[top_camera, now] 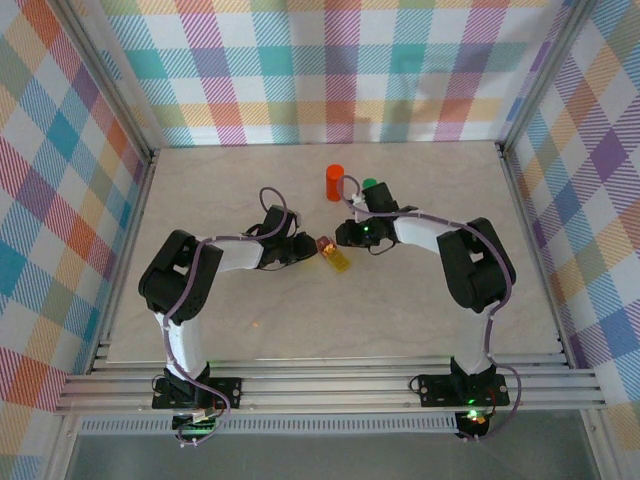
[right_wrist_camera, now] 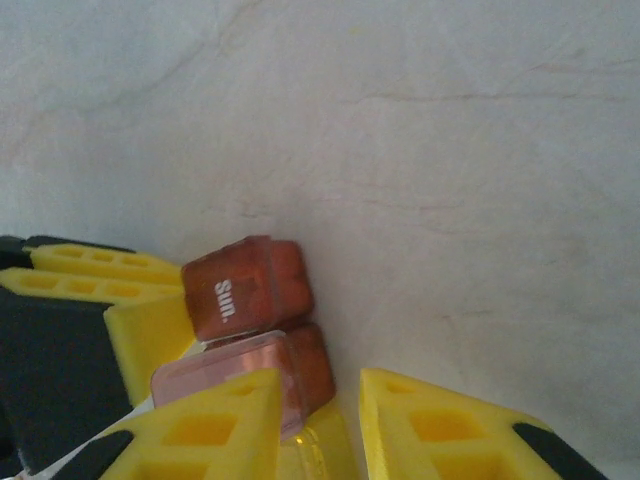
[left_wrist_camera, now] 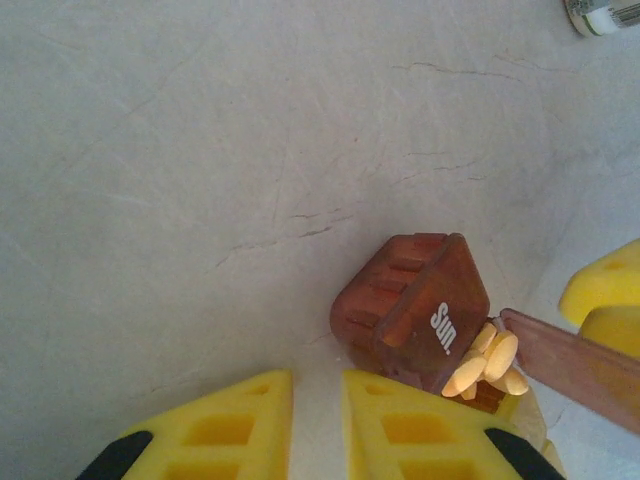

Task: Sort the pills into containers

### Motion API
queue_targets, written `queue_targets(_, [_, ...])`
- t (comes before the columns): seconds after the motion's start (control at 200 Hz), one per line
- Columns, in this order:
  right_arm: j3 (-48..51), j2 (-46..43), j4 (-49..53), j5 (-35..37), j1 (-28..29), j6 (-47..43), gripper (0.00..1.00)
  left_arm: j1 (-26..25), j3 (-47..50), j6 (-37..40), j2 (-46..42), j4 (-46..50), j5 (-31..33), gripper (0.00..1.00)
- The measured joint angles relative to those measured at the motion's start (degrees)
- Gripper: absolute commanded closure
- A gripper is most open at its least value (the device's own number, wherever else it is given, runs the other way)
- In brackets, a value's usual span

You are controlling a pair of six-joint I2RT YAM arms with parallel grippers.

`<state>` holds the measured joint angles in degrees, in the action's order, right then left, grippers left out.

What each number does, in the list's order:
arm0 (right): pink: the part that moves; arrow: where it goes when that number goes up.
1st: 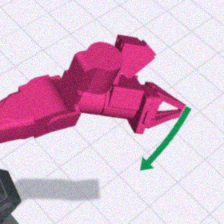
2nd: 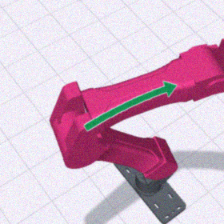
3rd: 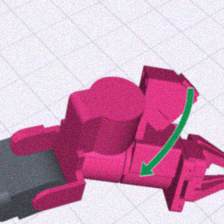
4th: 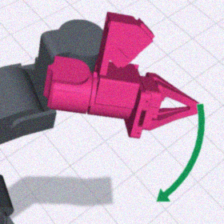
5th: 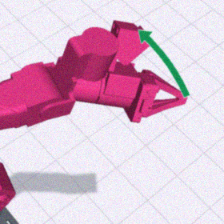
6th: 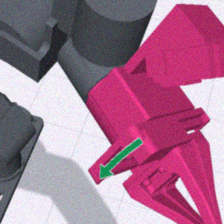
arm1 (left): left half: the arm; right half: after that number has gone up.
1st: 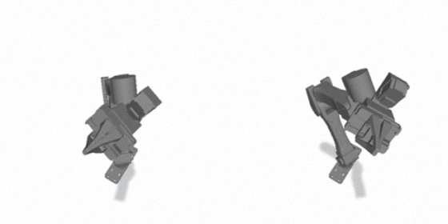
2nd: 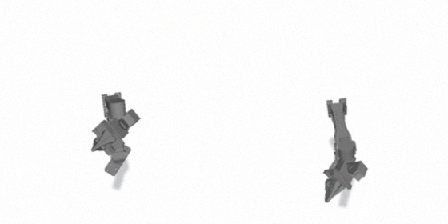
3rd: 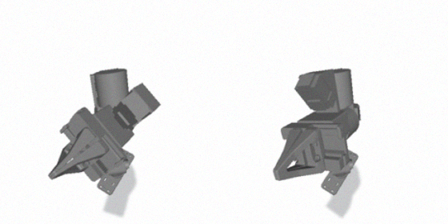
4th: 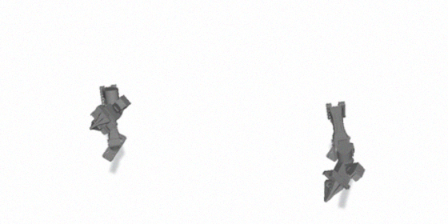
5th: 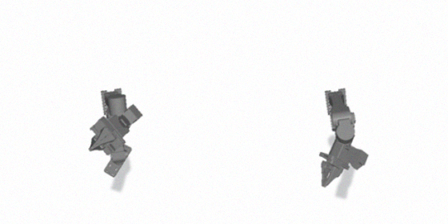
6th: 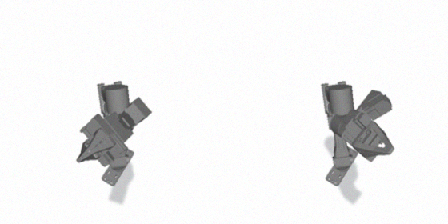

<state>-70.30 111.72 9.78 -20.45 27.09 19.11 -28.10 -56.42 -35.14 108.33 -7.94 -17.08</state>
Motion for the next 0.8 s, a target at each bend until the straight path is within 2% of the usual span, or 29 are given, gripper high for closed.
queue_targets(0.22, [-2.3,0.8,3.7,1.4,2.3,-2.1,0.71,-0.4,-0.2,0.0,0.3,0.0,0.0,0.8])
queue_targets(0.55, [-7.7,3.6,9.8,8.6,5.5,-6.6,0.71,-0.4,-0.4,0.0,0.4,0.2,0.5,0.81])
queue_targets(0.8, [-10.7,4.7,13.6,12.2,6.4,-8.5,0.7,0.2,-0.4,1.2,-2.1,3.4,3.3,0.8])
